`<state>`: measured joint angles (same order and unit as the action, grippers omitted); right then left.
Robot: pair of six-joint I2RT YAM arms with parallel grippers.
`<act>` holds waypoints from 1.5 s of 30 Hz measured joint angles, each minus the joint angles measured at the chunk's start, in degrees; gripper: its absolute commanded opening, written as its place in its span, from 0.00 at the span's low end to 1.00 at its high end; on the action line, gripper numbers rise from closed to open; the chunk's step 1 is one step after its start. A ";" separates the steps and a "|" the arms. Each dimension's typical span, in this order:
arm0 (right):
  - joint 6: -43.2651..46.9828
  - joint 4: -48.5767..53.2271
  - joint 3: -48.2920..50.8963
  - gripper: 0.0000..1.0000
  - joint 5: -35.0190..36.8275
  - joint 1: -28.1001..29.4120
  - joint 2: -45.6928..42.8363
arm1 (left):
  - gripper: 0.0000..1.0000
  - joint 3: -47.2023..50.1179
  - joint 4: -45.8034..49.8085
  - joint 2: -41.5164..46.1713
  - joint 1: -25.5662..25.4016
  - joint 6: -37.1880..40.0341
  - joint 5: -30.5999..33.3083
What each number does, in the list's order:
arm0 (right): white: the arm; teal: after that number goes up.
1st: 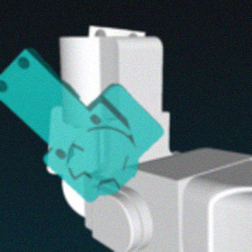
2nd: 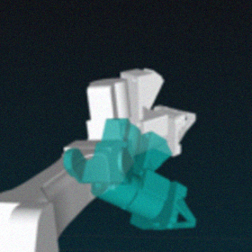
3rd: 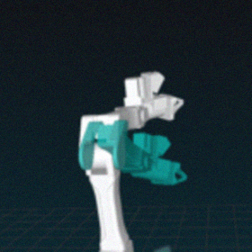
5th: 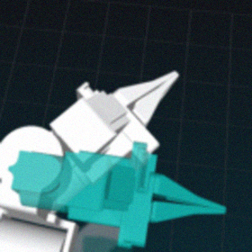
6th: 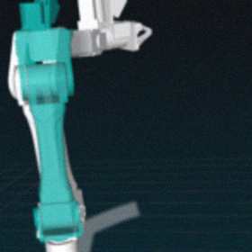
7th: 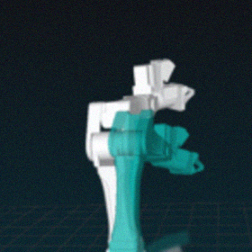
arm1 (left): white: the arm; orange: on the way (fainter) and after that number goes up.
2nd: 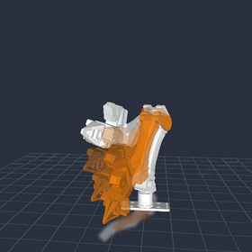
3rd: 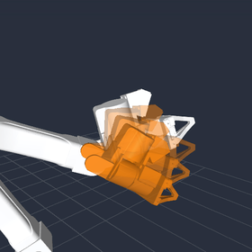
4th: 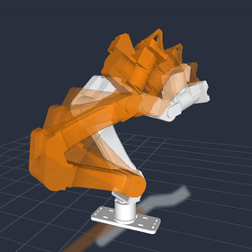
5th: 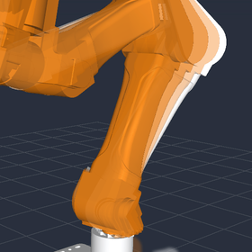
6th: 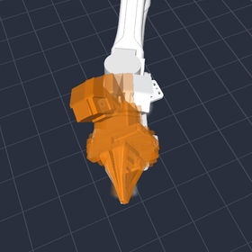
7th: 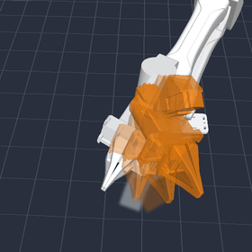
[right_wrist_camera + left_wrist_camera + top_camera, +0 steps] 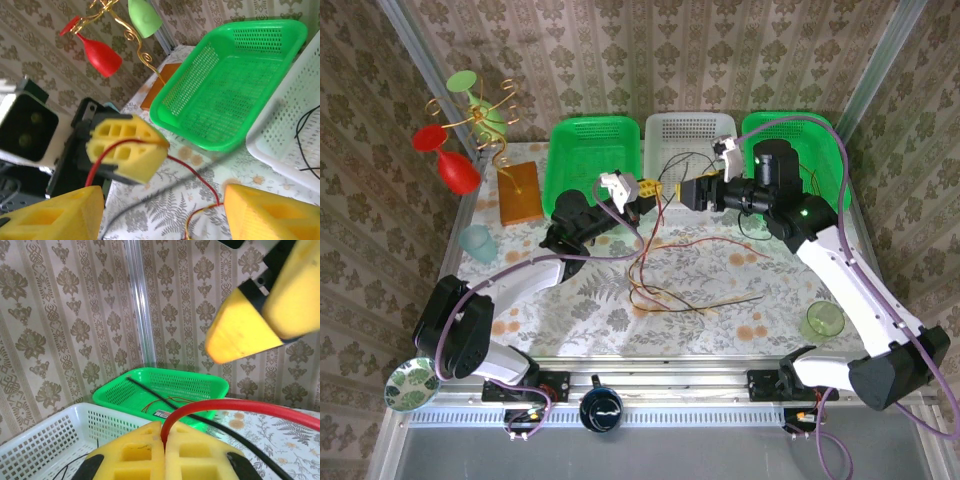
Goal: Untangle the cables
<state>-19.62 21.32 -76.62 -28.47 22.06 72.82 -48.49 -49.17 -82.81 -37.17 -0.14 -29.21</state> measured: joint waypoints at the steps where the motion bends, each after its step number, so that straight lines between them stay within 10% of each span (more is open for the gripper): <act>1: -2.12 -0.68 -0.46 0.68 -0.24 0.04 0.87 | 0.00 0.00 0.02 0.00 -0.11 0.00 0.00; 17: -22.64 0.61 -3.98 0.58 2.71 0.00 9.44 | 0.00 0.00 0.02 -0.02 -1.33 0.00 0.00; 23: -27.08 -3.89 -2.60 0.00 -0.26 0.68 11.96 | 0.00 -0.02 0.04 -0.02 -1.86 0.04 0.00; 45: -15.93 4.28 2.73 0.00 28.22 -8.46 -12.79 | 0.00 -2.14 24.70 14.34 -1.86 11.21 16.48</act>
<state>-35.55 25.61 -73.89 -0.25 13.61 60.03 -50.63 -24.47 -68.47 -39.03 11.07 -12.73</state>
